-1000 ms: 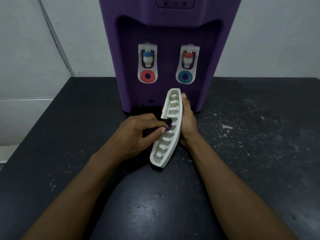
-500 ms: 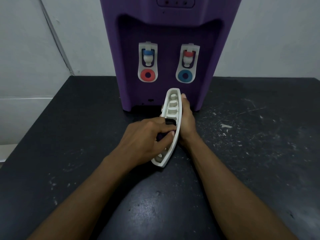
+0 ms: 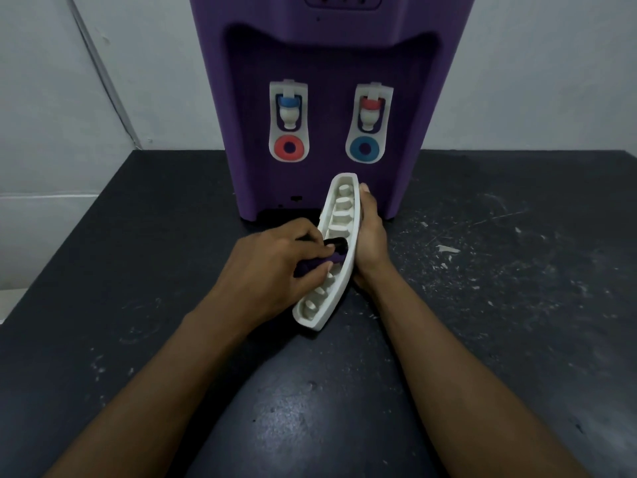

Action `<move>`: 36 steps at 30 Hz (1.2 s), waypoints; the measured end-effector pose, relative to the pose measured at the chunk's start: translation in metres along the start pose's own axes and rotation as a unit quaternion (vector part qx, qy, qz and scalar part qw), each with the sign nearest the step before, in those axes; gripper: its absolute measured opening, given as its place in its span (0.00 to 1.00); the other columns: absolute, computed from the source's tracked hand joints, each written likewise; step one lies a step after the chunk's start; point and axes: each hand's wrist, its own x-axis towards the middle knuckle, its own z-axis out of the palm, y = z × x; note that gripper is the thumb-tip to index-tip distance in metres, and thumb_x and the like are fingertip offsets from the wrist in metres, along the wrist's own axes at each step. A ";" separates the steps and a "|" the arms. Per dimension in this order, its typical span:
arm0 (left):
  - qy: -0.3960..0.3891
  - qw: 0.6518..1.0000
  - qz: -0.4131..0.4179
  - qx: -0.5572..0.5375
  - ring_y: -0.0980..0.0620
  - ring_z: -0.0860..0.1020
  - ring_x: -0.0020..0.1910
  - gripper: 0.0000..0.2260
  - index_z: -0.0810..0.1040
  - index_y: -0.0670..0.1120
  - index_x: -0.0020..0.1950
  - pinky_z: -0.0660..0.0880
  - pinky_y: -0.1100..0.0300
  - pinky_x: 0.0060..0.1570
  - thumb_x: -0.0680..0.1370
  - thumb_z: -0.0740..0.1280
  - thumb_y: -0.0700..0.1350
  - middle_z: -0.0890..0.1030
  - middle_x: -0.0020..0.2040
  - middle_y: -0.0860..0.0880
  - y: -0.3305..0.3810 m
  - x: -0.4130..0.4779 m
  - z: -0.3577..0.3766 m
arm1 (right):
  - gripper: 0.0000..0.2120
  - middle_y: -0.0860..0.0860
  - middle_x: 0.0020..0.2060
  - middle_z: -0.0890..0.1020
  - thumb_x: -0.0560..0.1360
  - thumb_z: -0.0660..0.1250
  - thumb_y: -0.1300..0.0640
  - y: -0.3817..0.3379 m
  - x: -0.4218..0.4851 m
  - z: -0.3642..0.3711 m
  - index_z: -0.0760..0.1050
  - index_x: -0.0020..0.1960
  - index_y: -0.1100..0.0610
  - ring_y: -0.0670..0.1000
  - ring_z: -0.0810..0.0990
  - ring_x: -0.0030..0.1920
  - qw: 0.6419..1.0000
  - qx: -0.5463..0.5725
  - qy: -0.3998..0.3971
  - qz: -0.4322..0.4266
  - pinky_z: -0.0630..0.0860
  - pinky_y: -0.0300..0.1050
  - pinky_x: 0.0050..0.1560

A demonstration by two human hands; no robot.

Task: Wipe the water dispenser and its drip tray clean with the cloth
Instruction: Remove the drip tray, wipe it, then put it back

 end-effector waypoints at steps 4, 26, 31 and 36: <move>-0.030 0.999 -0.018 -0.001 0.62 0.73 0.42 0.15 0.84 0.54 0.61 0.72 0.63 0.37 0.79 0.63 0.55 0.78 0.55 0.60 0.006 0.001 0.000 | 0.23 0.48 0.37 0.85 0.79 0.60 0.34 0.002 -0.001 0.000 0.85 0.39 0.46 0.48 0.84 0.40 1.000 -0.011 -0.017 0.003 0.79 0.49 0.47; -0.063 0.996 -0.057 0.022 0.58 0.76 0.40 0.16 0.85 0.57 0.51 0.73 0.57 0.36 0.79 0.59 0.60 0.76 0.43 0.57 0.009 0.002 -0.003 | 0.23 0.52 0.42 0.87 0.81 0.58 0.35 0.002 -0.004 0.004 0.85 0.47 0.49 0.52 0.87 0.45 0.999 -0.041 -0.011 0.001 0.81 0.48 0.46; -0.054 0.983 -0.067 -0.164 0.58 0.81 0.48 0.09 0.86 0.56 0.58 0.79 0.50 0.47 0.79 0.72 0.51 0.81 0.48 0.60 -0.002 0.003 0.003 | 0.23 0.49 0.37 0.85 0.78 0.61 0.33 0.001 -0.005 0.003 0.85 0.41 0.47 0.50 0.84 0.40 0.999 -0.012 -0.029 0.009 0.78 0.49 0.46; 0.003 0.997 -0.056 -0.044 0.63 0.77 0.41 0.10 0.85 0.62 0.56 0.75 0.59 0.38 0.77 0.68 0.60 0.78 0.42 0.63 -0.004 0.001 0.008 | 0.29 0.56 0.46 0.86 0.76 0.64 0.31 -0.004 -0.006 0.003 0.84 0.55 0.56 0.56 0.86 0.48 0.999 0.012 -0.011 0.034 0.81 0.55 0.54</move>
